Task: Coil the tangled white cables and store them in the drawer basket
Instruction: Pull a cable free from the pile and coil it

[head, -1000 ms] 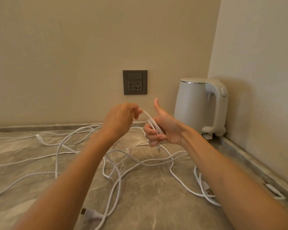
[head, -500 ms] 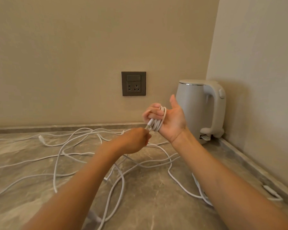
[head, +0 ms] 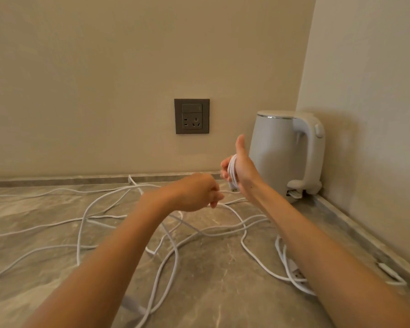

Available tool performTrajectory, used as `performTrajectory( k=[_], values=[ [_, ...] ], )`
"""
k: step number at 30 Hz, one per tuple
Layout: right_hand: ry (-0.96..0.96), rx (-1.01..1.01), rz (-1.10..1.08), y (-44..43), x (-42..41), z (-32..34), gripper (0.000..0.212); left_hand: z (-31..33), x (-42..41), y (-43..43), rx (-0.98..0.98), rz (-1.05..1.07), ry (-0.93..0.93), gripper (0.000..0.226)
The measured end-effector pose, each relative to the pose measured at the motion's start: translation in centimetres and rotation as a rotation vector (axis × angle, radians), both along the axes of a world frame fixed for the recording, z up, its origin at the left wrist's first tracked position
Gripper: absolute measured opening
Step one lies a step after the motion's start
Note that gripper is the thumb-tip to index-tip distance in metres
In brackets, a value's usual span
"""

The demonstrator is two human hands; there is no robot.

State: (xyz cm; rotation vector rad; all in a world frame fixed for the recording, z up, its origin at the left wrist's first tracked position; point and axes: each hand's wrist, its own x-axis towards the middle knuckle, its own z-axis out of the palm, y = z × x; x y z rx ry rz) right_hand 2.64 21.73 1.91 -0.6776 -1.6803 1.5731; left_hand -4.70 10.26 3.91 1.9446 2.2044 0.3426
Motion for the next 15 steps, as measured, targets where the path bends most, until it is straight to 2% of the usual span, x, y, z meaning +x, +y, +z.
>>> performTrajectory(
  k=[2, 7, 11, 15],
  values=[
    [-0.130, 0.096, 0.029, -0.2, -0.2, 0.0, 0.079, 0.3, -0.6, -0.2, 0.080, 0.035, 0.010, 0.029],
    [-0.315, 0.116, 0.252, -0.1, 0.0, -0.2, 0.091, 1.3, -2.1, -0.9, 0.349, 0.123, 0.019, 0.026],
    [-0.386, 0.091, 0.497, -0.4, 0.2, 0.1, 0.096, 1.5, -2.1, -0.9, 0.516, 0.159, 0.070, 0.027],
    [-0.289, -0.022, 0.722, -0.9, 0.7, 0.7, 0.093, 1.3, -2.2, -0.8, 0.651, 0.189, 0.071, 0.028]
  ],
)
